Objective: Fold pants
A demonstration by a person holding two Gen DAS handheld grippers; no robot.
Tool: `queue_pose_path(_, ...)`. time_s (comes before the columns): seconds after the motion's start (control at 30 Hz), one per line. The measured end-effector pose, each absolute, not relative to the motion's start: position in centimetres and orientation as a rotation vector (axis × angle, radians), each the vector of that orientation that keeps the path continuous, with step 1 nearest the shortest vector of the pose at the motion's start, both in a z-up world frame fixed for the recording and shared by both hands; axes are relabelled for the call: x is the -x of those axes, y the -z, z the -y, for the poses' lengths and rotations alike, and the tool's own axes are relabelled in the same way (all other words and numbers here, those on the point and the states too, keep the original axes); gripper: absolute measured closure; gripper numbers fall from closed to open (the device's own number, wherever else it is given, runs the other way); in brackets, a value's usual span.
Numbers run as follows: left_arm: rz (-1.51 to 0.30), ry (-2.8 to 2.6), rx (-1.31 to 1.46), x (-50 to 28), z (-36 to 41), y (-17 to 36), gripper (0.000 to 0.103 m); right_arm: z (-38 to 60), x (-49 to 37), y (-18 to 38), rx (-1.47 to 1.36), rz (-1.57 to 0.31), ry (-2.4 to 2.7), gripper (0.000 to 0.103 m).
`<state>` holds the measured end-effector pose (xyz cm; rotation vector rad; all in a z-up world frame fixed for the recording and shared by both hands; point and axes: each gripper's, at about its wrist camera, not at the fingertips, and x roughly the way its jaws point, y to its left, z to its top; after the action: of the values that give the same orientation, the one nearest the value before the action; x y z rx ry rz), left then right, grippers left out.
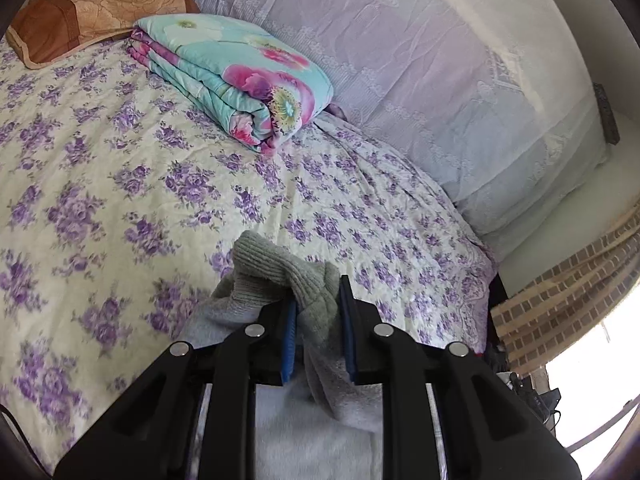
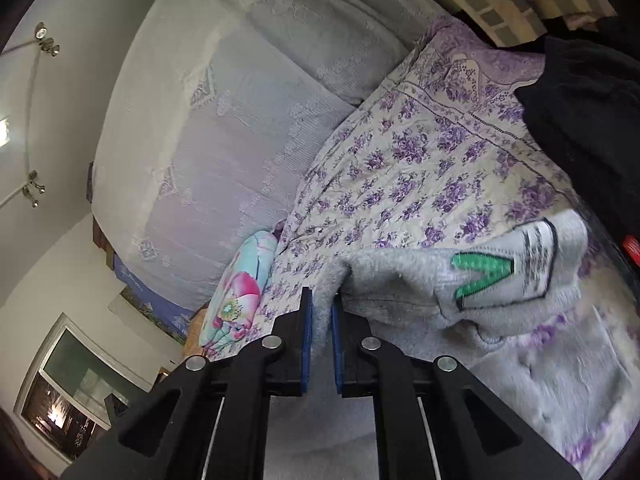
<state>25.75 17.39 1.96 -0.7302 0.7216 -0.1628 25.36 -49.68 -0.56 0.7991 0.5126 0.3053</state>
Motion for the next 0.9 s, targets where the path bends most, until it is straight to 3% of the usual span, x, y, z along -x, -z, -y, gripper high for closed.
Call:
queue_pose_path(0.1,-0.768,0.114,0.791,-31.8,-17.8,0.2,0.085,48.6,-33.6,1.5,-0.782,-0.572,-0.252,0.094)
queue_pose_path(0.17,-0.827,0.080,0.805,-35.9,-18.0,2.4,0.085,47.3,-38.9,2.4,-0.704,-0.639,-0.197,0.089)
queue_pose_path(0.2,-0.861,0.050,0.831,-37.5,-18.4,3.8,0.085,46.8,-40.8,3.0,-0.673,-0.661,-0.158,0.082)
queue_pose_path(0.23,-0.895,0.018,0.850,-38.5,-18.6,5.0,0.085,46.4,-41.8,3.4,-0.653,-0.665,-0.120,0.064)
queue_pose_path(0.3,-0.918,0.002,0.877,-38.7,-19.0,6.3,0.083,45.8,-42.2,3.7,-0.647,-0.640,-0.110,0.044)
queue_pose_path(0.5,-0.836,0.049,0.822,-34.4,-20.5,4.0,0.041,45.5,-40.1,4.2,-0.633,-0.665,-0.154,0.041)
queue_pose_path(0.73,-0.892,0.020,0.743,-28.8,-22.1,4.1,0.040,44.2,-35.0,5.2,-0.641,-0.707,-0.228,0.026)
queue_pose_path(0.9,-0.929,0.052,0.826,-23.5,-22.6,6.5,0.040,44.2,-31.0,6.3,-0.668,-0.720,-0.259,0.023)
